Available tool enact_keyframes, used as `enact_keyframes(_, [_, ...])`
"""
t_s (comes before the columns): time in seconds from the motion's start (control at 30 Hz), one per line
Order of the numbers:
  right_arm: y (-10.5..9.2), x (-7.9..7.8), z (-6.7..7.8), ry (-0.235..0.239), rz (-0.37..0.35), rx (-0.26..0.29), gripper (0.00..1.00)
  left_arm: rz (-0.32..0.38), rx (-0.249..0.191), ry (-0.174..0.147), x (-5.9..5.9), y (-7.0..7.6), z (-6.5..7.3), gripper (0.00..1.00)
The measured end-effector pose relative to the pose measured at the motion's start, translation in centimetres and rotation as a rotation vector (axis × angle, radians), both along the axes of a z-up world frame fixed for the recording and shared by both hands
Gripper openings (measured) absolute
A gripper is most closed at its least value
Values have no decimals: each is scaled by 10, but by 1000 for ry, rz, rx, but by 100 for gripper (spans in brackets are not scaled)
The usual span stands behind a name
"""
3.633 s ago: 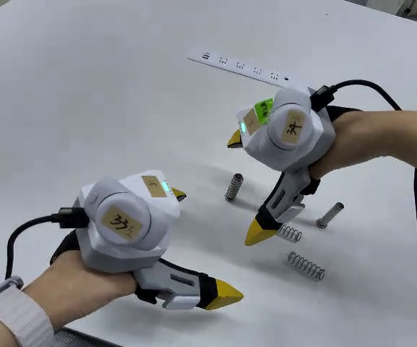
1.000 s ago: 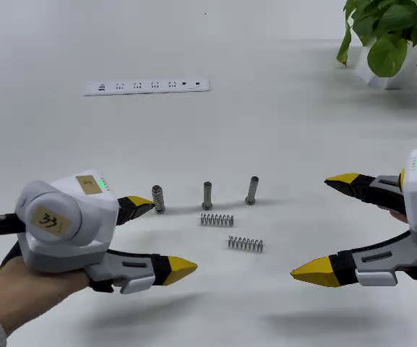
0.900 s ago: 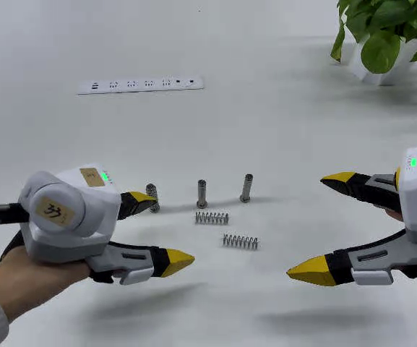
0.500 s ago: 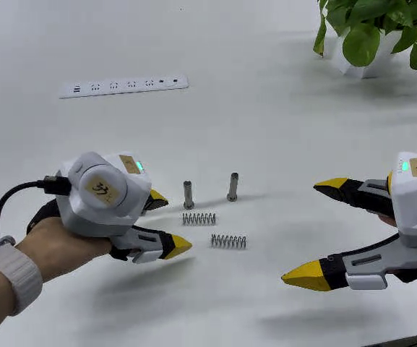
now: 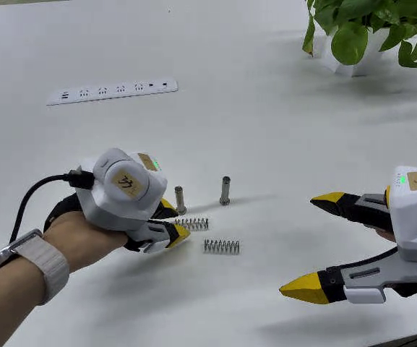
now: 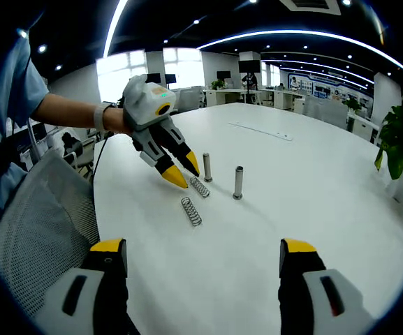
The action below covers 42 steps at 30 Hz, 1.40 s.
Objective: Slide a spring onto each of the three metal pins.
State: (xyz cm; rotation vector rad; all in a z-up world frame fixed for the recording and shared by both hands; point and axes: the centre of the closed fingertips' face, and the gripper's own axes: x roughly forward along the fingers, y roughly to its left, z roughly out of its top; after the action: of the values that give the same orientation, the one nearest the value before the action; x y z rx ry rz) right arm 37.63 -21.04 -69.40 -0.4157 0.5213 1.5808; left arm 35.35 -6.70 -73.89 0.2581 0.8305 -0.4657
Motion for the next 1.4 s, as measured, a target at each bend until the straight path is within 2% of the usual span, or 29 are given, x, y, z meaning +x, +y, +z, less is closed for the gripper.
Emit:
enact_keyframes(0.07, [-1, -1, 0, 1, 0, 0, 91, -4, 15, 4, 1, 1, -2, 25])
enact_keyframes(0.13, [-1, -2, -1, 5, -2, 1, 90, -2, 7, 15, 2, 1, -4, 23])
enact_keyframes(0.37, [-2, -3, -3, 4, -1, 0, 89, -5, 14, 73, -1, 1, -12, 21])
enact_keyframes(0.53, [-3, -3, -5, 6, -3, -1, 89, 7, 5, 82, -2, 2, -11, 19])
enact_keyframes(0.73, [-1, -9, -6, 14, 3, -4, 89, -11, 34, 91, -2, 5, -12, 17])
enact_keyframes(0.87, [0, -13, -7, 17, 9, -6, 88, -67, 76, 104, -3, 1, -12, 16])
enact_keyframes(1.0, [2, -14, -7, 20, 11, -4, 88, -121, 118, 129, -2, 0, -13, 14])
enact_keyframes(1.2, [1, -16, -7, 23, 10, -2, 87, -154, 147, 159, -3, 0, -15, 12])
enact_keyframes(1.3, [1, -17, -7, 27, 8, -2, 87, -139, 155, 168, -3, 0, -15, 11])
enact_keyframes(1.33, [1, -18, -7, 29, 8, -2, 87, -131, 156, 168, -4, 0, -15, 11])
enact_keyframes(1.4, [1, -19, -8, 29, 13, -6, 87, -123, 164, 146, -6, -1, -14, 11])
